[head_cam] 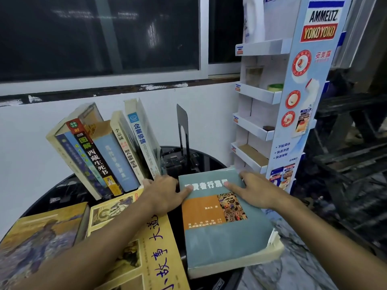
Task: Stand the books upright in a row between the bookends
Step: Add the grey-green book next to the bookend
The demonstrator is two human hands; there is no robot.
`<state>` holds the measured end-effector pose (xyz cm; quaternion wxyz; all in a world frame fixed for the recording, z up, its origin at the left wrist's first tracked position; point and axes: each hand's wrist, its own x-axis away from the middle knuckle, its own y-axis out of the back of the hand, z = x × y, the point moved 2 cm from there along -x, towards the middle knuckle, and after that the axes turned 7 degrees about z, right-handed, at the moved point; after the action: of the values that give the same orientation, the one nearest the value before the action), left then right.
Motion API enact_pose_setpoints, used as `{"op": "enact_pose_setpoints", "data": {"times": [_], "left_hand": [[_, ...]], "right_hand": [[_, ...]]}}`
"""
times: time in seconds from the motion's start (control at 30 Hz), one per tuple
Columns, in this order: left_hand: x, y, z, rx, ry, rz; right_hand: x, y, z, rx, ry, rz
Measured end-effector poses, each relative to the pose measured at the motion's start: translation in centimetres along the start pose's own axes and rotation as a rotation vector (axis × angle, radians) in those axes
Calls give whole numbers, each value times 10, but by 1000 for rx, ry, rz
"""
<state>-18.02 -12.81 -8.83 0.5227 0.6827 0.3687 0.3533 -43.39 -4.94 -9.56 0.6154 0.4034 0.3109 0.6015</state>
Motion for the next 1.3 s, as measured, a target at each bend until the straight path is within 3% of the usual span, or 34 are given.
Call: {"op": "enact_pose_setpoints", "data": {"times": [0.47, 0.67, 0.77, 0.87, 1.03, 1.3], "left_hand": [[6, -2, -2, 212, -77, -2], [8, 7, -8, 312, -100, -20], [13, 14, -11, 512, -172, -44], [20, 27, -14, 713, -244, -120], [33, 52, -13, 835, -288, -306], [50, 72, -15, 984, -376, -547]], "right_hand": [[-1, -1, -8, -245, 53, -17], [9, 7, -1, -267, 79, -124], [15, 17, 6, -270, 114, -202], [20, 29, 14, -251, 166, -315], [26, 46, 27, -257, 257, -492], [28, 57, 46, -308, 415, -600]]}}
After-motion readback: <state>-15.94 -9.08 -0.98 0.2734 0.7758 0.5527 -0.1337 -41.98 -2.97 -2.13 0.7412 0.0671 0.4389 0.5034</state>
